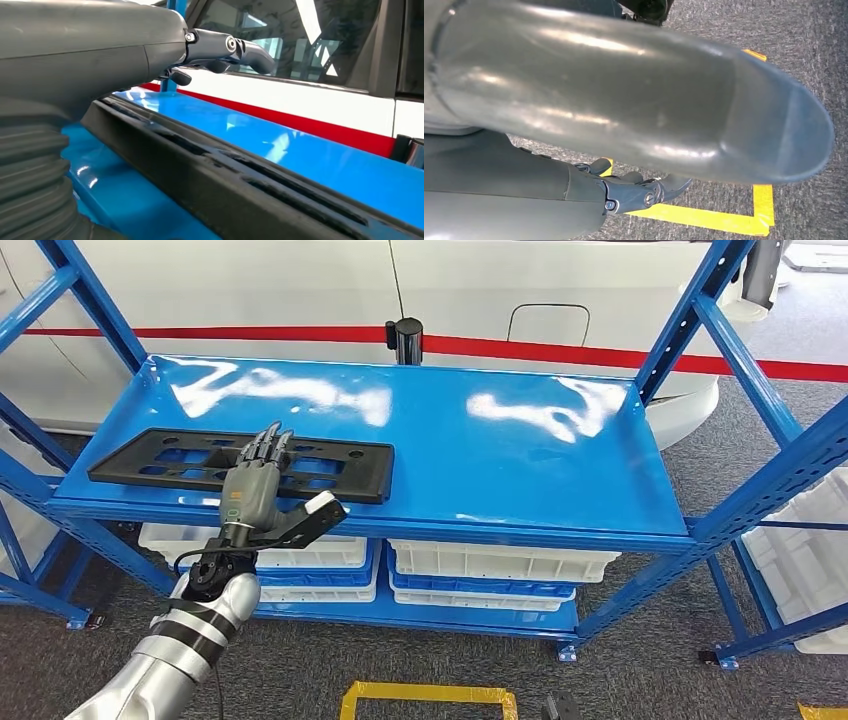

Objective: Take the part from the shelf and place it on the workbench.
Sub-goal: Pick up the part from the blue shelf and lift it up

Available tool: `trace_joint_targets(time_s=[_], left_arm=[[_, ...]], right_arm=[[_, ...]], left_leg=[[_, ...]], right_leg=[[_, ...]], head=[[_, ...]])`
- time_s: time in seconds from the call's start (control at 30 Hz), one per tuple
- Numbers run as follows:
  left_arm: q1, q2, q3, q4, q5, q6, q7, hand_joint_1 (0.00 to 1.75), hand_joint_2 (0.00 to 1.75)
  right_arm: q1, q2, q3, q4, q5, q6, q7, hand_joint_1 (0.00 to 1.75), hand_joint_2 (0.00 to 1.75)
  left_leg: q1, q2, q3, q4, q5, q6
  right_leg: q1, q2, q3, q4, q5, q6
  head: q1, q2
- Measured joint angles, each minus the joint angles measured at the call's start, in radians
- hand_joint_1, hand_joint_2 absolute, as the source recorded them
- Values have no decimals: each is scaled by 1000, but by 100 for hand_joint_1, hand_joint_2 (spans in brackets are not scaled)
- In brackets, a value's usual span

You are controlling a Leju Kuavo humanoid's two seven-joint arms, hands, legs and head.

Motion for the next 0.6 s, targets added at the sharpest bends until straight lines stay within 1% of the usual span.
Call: trace_joint_targets(time_s=[0.03, 0.07, 0.17, 0.2, 0.37, 0.6], left_arm=[[-6, -2, 0, 10, 0, 1, 0, 0, 175], [-12, -4, 0, 19, 0, 1, 2, 10, 175], [-31, -11, 0, 52, 0, 10, 12, 140, 175], [-36, -14, 1, 65, 1, 20, 12, 175, 175], [-48, -20, 12, 109, 19, 118, -20, 175, 175], [-52, -22, 24, 136, 24, 156, -32, 175, 175]], right_arm=[[0, 0, 0, 0, 0, 0, 0, 0, 0], [0, 0, 0, 0, 0, 0, 0, 0, 0], [0, 0, -1, 0, 1, 0, 1, 0, 0], [0, 0, -3, 0, 2, 0, 2, 0, 0], [0, 0, -7, 0, 10, 1, 6, 0, 0], [0, 0, -8, 0, 15, 3, 8, 0, 0]], left_leg=[[0, 0, 0, 0, 0, 0], [0, 0, 0, 0, 0, 0], [0, 0, 0, 0, 0, 0], [0, 0, 0, 0, 0, 0], [0, 0, 0, 0, 0, 0], [0, 0, 0, 0, 0, 0]], right_leg=[[0, 0, 0, 0, 0, 0], [0, 0, 0, 0, 0, 0], [0, 0, 0, 0, 0, 0], [0, 0, 0, 0, 0, 0], [0, 0, 0, 0, 0, 0], [0, 0, 0, 0, 0, 0]], head=[[0, 0], [0, 0], [0, 0], [0, 0], [0, 0], [0, 0]])
